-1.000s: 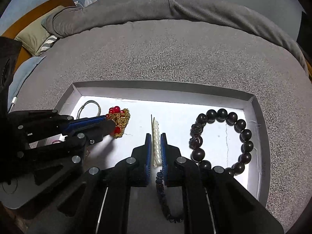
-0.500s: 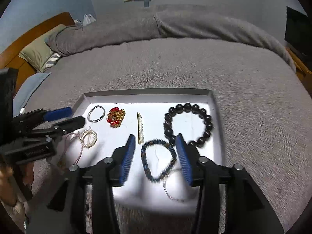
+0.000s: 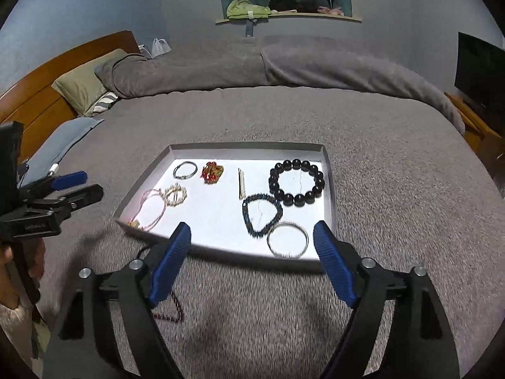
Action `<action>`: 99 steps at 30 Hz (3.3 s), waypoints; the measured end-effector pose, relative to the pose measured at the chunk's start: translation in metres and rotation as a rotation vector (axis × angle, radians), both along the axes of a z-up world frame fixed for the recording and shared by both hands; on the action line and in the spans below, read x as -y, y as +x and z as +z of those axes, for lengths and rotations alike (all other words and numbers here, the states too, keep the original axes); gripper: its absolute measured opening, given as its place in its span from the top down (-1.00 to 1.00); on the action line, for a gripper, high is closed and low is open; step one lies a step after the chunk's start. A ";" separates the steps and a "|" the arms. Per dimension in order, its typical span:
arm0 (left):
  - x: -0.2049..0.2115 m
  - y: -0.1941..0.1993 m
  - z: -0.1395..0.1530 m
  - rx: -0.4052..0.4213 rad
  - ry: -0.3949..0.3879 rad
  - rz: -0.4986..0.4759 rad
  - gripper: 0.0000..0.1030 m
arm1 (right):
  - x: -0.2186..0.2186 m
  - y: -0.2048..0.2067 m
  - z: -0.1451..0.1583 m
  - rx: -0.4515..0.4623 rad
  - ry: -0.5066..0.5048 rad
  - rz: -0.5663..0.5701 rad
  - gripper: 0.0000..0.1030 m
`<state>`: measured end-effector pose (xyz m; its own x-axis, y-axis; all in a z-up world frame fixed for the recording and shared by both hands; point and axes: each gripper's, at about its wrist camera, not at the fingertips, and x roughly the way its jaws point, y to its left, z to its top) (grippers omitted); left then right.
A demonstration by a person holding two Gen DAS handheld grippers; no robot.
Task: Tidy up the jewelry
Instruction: 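Withdraw both tools from the box toward the last two items, then grasp the dark red bead bracelet with the right tool while the left tool grasps the black hair tie, then carry the dark red bracelet and black hair tie into the box and open both tools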
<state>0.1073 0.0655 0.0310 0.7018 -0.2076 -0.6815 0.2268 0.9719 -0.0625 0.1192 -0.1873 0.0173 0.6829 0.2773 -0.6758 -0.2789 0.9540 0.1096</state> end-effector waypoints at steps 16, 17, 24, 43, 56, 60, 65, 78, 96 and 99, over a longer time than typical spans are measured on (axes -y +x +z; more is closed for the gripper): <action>-0.006 -0.052 -0.056 -0.081 0.061 0.048 -0.78 | -0.021 -0.043 -0.055 -0.095 -0.061 0.040 -0.69; -0.007 -0.053 -0.058 -0.084 0.056 0.047 -0.78 | -0.025 -0.043 -0.057 -0.098 -0.063 0.047 -0.69; -0.001 -0.057 -0.068 -0.087 0.082 0.043 -0.78 | -0.042 -0.042 -0.069 -0.114 -0.063 0.065 -0.69; 0.008 -0.049 -0.078 -0.093 0.093 0.024 -0.78 | -0.071 -0.036 -0.086 -0.179 -0.079 0.158 0.88; 0.032 -0.025 -0.083 -0.135 0.007 -0.036 0.05 | -0.041 -0.051 -0.074 -0.175 -0.072 0.140 0.88; 0.040 -0.016 -0.088 -0.155 -0.026 -0.023 0.18 | -0.031 -0.055 -0.072 -0.176 -0.067 0.124 0.89; 0.039 -0.008 -0.095 -0.192 -0.033 0.004 0.55 | -0.025 -0.059 -0.069 -0.169 -0.066 0.113 0.89; 0.036 -0.046 -0.082 -0.235 0.011 -0.108 0.92 | -0.001 -0.059 -0.066 -0.160 -0.067 0.069 0.89; 0.061 -0.056 -0.065 -0.119 0.050 -0.157 -0.09 | 0.006 -0.058 -0.073 -0.174 -0.064 0.055 0.88; 0.065 -0.050 -0.070 -0.147 0.009 -0.175 -0.06 | 0.007 -0.058 -0.074 -0.177 -0.057 0.054 0.88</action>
<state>0.0574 0.0007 -0.0392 0.5486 -0.3114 -0.7760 0.3815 0.9190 -0.0991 0.0615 -0.1938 -0.0570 0.5371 0.2680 -0.7998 -0.3113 0.9442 0.1074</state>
